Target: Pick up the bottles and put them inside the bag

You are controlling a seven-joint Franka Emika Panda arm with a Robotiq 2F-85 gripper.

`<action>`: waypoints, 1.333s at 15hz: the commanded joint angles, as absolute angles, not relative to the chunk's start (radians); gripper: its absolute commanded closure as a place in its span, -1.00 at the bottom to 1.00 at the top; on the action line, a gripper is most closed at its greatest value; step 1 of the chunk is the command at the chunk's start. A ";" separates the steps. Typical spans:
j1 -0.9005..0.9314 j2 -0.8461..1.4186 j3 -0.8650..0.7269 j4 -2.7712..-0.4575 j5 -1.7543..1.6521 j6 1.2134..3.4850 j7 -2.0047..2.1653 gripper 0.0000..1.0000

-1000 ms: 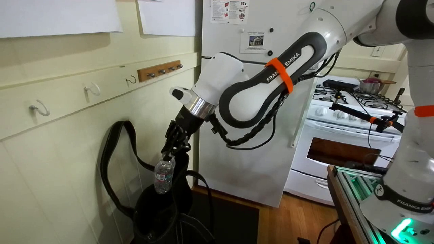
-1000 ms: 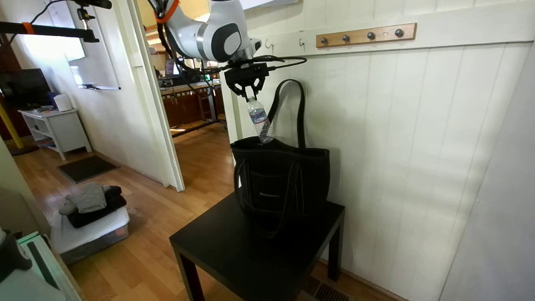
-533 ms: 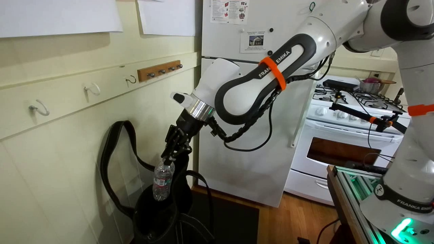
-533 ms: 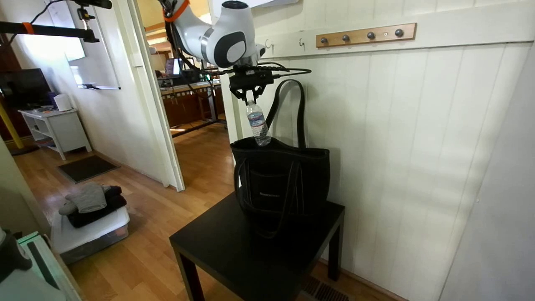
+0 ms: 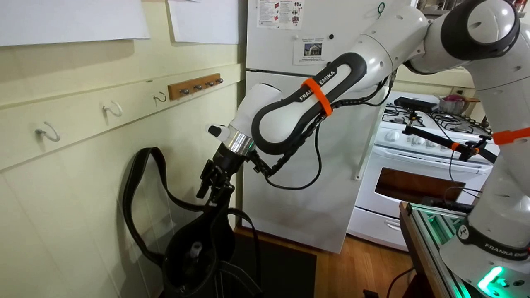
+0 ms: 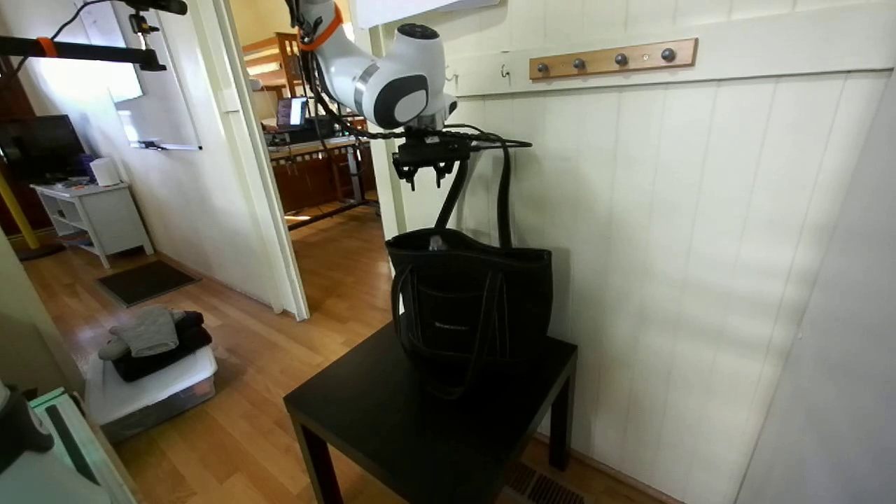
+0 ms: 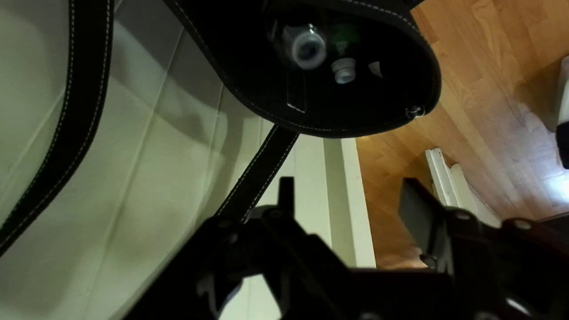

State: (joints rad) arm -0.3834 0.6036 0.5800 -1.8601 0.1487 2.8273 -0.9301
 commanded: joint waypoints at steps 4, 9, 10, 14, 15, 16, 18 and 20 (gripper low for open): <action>-0.363 0.631 0.556 -1.800 0.210 2.715 -0.936 -1.00; -0.274 0.580 0.422 -1.797 0.246 2.571 -0.780 -1.00; -0.260 0.574 0.401 -1.795 0.249 2.549 -0.753 -1.00; -0.180 0.526 0.293 -1.834 0.219 2.542 -0.601 -1.00; -0.150 0.513 0.256 -1.851 0.202 2.562 -0.539 -1.00; -0.113 0.500 0.213 -1.871 0.173 2.590 -0.464 -1.00; -0.058 0.486 0.151 -1.893 0.117 2.591 -0.345 -1.00; -0.015 0.474 0.104 -1.908 0.065 2.558 -0.252 -1.00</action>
State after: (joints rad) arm -0.0881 0.5174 0.1795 -1.8497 0.1356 2.5674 -0.3998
